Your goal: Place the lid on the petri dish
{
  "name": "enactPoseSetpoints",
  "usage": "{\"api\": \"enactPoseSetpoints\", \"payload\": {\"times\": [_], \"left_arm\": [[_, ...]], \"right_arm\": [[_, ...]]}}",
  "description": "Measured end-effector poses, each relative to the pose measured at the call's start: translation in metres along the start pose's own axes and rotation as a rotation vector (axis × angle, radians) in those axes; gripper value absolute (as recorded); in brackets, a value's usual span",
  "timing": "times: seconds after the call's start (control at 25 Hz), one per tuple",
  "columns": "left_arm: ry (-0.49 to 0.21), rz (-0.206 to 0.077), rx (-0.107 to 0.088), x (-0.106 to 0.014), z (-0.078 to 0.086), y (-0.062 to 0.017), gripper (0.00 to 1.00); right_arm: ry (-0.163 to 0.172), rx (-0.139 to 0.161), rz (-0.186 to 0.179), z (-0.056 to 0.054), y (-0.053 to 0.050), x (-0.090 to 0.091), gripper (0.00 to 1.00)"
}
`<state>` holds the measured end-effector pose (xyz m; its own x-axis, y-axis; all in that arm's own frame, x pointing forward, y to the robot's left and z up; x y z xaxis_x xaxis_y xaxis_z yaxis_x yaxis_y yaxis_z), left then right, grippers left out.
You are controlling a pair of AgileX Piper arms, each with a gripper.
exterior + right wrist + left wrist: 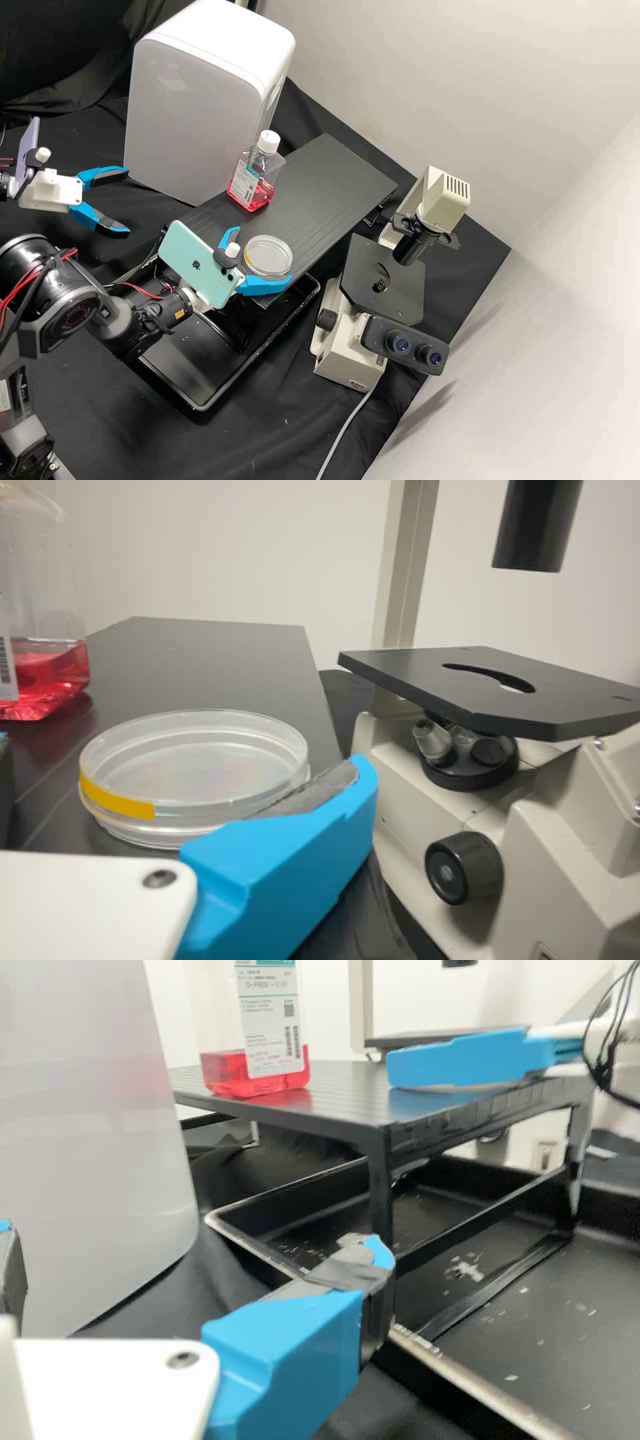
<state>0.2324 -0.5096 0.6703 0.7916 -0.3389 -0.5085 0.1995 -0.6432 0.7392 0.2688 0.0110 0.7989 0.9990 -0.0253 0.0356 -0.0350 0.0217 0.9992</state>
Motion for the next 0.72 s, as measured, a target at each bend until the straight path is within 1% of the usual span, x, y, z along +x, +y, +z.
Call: {"api": "enactPoseSetpoints", "payload": {"times": [0.04,0.12,0.2,0.24,0.32,0.36,0.4,0.44,0.48,0.56,0.72], "left_arm": [[0.007,0.005,0.002,-0.002,0.000,0.0015,1.00],[0.014,0.023,-0.003,-0.006,0.002,0.0060,1.00],[0.016,0.033,-0.004,-0.009,0.002,0.0088,1.00],[0.015,0.041,-0.004,-0.013,0.003,0.0112,1.00],[0.024,0.048,-0.007,-0.017,0.003,0.0131,1.00],[0.031,0.057,-0.011,-0.018,0.003,0.0150,1.00],[0.035,0.060,-0.015,-0.020,0.003,0.0156,1.00],[0.043,0.069,-0.019,-0.021,0.003,0.0176,1.00],[0.047,0.073,-0.022,-0.021,0.004,0.0184,1.00],[0.047,0.073,-0.022,-0.022,0.004,0.0184,1.00],[0.047,0.073,-0.022,-0.022,0.004,0.0184,1.00]], "right_arm": [[-0.003,-0.012,0.005,0.000,-0.001,-0.002,1.00],[-0.022,-0.021,0.022,0.000,-0.002,-0.005,1.00],[-0.037,-0.021,0.042,-0.002,-0.001,-0.010,1.00],[-0.050,-0.014,0.055,-0.002,0.000,-0.013,1.00],[-0.063,-0.010,0.057,0.000,0.000,-0.019,1.00],[-0.067,-0.009,0.059,0.000,0.001,-0.022,1.00],[-0.068,-0.006,0.062,0.000,0.002,-0.024,1.00],[-0.067,-0.006,0.064,0.000,0.002,-0.025,1.00],[-0.073,-0.004,0.065,0.000,0.002,-0.028,1.00],[-0.078,-0.005,0.063,0.001,0.003,-0.033,1.00],[-0.079,0.005,0.063,0.002,0.003,-0.041,1.00]]}}
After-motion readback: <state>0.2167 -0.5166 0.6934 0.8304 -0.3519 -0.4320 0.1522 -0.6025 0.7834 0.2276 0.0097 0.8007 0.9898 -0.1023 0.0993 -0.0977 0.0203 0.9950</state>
